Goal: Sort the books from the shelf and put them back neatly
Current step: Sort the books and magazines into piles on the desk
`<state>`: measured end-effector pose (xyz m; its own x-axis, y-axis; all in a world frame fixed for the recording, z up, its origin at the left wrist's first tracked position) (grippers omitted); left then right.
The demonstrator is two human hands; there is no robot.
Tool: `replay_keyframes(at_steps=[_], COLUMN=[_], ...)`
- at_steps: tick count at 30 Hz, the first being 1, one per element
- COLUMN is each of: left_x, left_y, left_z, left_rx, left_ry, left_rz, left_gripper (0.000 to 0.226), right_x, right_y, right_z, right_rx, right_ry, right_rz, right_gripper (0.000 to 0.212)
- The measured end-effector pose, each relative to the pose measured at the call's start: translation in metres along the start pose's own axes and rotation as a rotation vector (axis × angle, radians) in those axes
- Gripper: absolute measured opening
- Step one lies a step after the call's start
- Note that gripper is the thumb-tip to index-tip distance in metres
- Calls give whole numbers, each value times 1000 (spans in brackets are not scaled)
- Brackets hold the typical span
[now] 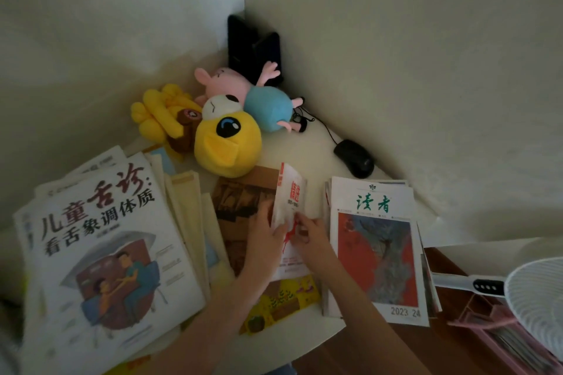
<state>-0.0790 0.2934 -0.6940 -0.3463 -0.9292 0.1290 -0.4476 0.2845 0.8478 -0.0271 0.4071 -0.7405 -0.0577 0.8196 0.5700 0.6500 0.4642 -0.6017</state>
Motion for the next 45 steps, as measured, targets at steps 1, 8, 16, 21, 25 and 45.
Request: replay_keyframes(at_steps=[1,8,16,21,25,45], left_x=[1,55,83,93,101,98], left_y=[8,49,52,51,58,65], left_z=[-5,-18,-14,-22,-26,-34], left_rx=[-48,-166,-114,-95,-70,92], left_ry=[0,96,127,142,152,65], left_rz=[53,66,-11,-99,-260,-789], left_gripper=[42,41,39,37,34,33], right_x=[0,1,-20,9,50,120], right_y=[2,6,-1,-30,-43,3], right_z=[2,17,43,2,-22,-49], right_rx=[-14,-198,-232,-46,76,1], right_ry=[-6,66,149,332,300,317], right_rz=[55,180,77,327,584,1189], right_gripper=[44,52,8,24,20,33])
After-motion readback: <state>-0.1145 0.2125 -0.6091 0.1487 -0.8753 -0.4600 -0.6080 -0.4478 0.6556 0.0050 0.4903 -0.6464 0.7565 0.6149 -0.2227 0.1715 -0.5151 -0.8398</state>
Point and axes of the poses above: each hand's wrist, its own z-axis towards the middle knuckle, its own x-axis out of the back of the hand, y = z × x, the point moved 10 cm from there along z, towards the middle knuckle, and after that the axes turned 10 degrees about -z, right-handed, at the moved point
